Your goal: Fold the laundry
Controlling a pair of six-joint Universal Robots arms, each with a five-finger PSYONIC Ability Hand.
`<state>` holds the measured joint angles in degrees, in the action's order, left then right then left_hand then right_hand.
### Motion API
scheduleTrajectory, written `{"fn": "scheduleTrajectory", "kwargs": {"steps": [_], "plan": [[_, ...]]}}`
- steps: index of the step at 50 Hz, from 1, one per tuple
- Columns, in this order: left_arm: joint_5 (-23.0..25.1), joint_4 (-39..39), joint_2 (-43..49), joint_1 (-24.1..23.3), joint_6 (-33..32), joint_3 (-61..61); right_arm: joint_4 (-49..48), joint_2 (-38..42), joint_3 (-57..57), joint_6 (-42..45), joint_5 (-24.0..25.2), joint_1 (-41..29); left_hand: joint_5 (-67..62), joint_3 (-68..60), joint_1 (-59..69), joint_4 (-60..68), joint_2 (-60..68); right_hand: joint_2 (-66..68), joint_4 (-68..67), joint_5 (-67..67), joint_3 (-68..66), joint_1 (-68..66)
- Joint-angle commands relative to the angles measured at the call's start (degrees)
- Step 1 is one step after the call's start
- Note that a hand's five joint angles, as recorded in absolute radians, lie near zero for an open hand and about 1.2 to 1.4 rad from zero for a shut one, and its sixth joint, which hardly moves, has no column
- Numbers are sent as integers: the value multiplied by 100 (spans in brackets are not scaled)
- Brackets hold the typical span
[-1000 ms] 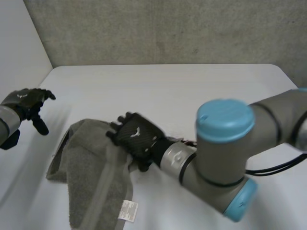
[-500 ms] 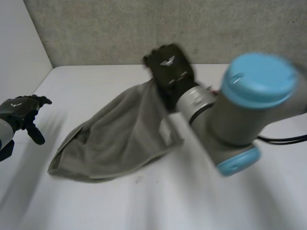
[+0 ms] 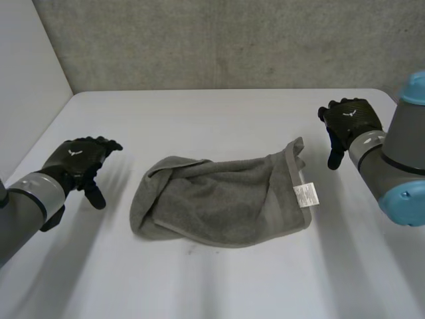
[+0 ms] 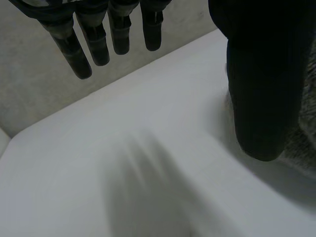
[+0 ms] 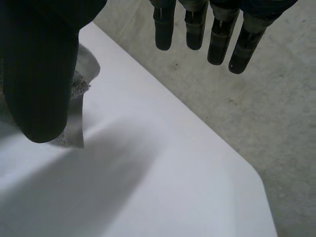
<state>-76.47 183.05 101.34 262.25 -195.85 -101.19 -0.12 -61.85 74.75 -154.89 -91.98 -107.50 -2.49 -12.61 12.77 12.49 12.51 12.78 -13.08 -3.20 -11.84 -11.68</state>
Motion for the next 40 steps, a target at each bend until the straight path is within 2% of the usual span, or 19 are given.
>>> {"fn": "scheduleTrajectory", "kwargs": {"steps": [1, 5, 7, 15, 23, 27, 32, 40], "plan": [[-26, 125, -9, -340, 73, 55, 20, -801, 855, 55, 171, -78, -210, -197, 182, 209, 208, -278, 308, 320, 184, 168], [-61, 99, -9, -578, 135, 108, 117, -1154, 1209, 117, 339, -157, -243, -231, 216, 243, 242, -278, 308, 320, 184, 168], [-88, 73, -61, -841, 310, 108, 205, -1382, 1524, 222, 418, -306, -243, -231, 216, 243, 242, -278, 308, 320, 184, 168], [-219, -67, -605, -1140, 969, 126, 205, -1418, 1946, 319, 436, -386, -260, -248, 233, 260, 259, -278, 308, 320, 184, 168], [-614, -94, -703, -1535, 1137, 564, 205, -1383, 1982, 310, 444, -386, -796, -784, 769, 796, 795, -278, 308, 320, 184, 168], [-835, -94, -360, -1668, 1128, 855, 205, -1365, 1982, 310, 444, -430, -1152, -1140, 1124, 1152, 1150, -278, 308, 320, 184, 168], [-1220, -453, 771, -2037, 1076, 1671, 170, -1312, 1982, 302, 427, -614, -1303, -1291, 1275, 1303, 1302, -278, 308, 320, 184, 168], [-1590, -867, 1792, -2037, 980, 2454, 170, -1286, 1903, 302, 436, -649, -1303, -1291, 1275, 1303, 1302, -278, 308, 320, 184, 168]]}}
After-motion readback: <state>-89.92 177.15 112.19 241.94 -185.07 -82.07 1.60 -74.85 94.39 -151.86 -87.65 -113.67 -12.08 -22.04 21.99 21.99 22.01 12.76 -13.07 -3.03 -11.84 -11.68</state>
